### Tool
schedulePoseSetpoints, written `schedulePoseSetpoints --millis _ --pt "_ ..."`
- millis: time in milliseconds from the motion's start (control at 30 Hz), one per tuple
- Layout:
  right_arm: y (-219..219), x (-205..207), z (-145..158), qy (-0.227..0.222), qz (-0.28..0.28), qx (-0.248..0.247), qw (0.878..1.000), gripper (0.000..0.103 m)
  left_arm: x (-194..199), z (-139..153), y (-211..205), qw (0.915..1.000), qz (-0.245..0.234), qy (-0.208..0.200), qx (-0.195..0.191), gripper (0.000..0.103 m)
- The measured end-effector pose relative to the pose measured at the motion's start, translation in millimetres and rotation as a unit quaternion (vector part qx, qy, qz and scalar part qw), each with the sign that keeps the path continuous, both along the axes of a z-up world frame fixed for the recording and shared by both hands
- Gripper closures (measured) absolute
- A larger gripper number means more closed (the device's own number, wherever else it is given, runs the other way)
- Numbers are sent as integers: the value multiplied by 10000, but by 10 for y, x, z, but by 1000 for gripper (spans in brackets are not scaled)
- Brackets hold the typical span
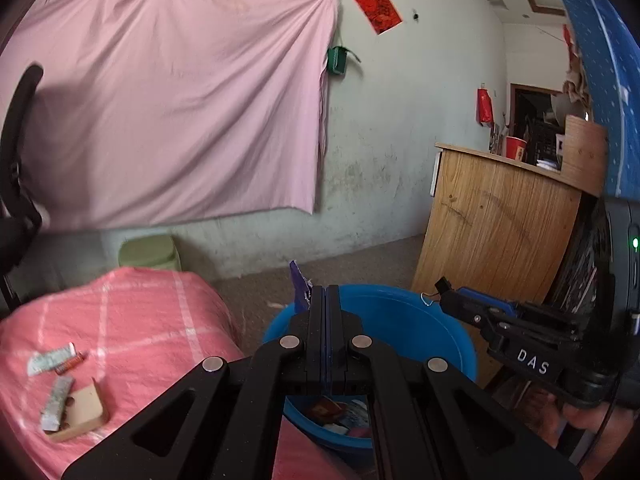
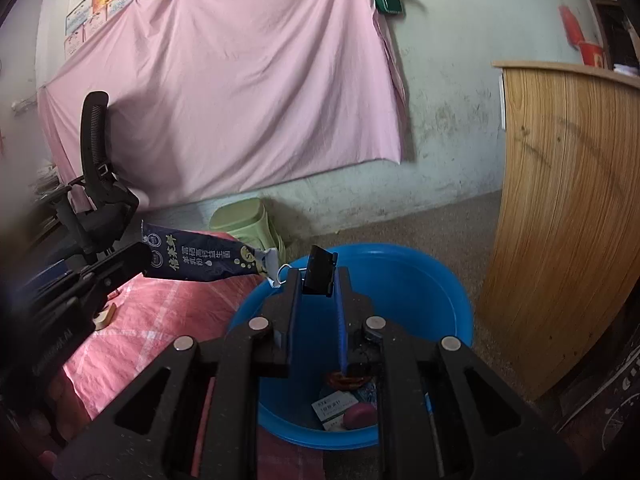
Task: Collect trash
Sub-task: 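Carry the tube and black clip to the blue bucket and release both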
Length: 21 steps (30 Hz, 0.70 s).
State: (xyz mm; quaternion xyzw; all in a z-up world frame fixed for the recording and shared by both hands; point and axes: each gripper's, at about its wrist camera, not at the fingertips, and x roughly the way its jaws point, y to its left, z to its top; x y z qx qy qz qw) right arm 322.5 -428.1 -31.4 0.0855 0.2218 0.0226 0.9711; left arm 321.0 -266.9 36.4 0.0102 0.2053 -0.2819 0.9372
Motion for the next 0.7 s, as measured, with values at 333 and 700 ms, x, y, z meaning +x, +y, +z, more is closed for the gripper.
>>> schedulePoseSetpoints --millis 333,700 --pt "1 142 -91 320 51 5 9995 68 194 -54 -14 9975 -175 687 41 103" --pt "-99 195 -131 414 -89 132 9990 65 301 -157 41 9939 10 1098 87 94"
